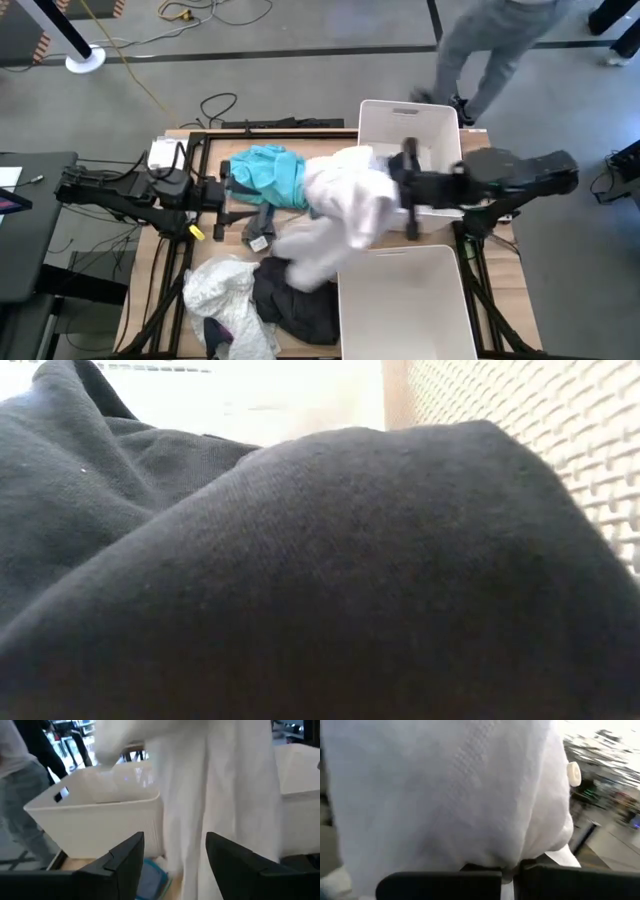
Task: Sort clothes
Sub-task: Put the top white shirt into the bottom white laundry bin
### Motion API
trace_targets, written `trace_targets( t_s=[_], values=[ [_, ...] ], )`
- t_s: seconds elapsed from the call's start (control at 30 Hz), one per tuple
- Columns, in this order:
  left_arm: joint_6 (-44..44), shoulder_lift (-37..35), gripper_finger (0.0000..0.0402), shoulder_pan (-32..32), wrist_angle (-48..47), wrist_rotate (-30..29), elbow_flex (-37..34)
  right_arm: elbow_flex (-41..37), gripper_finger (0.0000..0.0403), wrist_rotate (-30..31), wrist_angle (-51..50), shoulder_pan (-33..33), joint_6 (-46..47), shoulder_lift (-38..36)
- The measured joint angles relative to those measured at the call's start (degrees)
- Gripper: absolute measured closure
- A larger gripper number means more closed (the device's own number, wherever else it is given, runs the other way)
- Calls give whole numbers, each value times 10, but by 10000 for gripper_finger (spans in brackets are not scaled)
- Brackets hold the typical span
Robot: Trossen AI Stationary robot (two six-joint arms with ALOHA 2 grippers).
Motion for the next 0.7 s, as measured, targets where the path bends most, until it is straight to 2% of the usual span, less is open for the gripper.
trace_targets(
  t_s=[0.17, 0.37, 0.6, 0.7],
  values=[
    [-9, 0, 193, 0, -13, 0, 0, 0, 393, 1, -56, 78, 22, -63],
    [-13, 1, 193, 0, -17, 0, 0, 0, 392, 65, -182, 142, 125, -96],
    [-15, 1, 193, 0, -23, -10, 0, 0, 392, 72, -333, 151, 287, -66],
    [-15, 5, 193, 0, -27, -23, 0, -1, 392, 46, -358, 158, 320, -36]
  ],
)
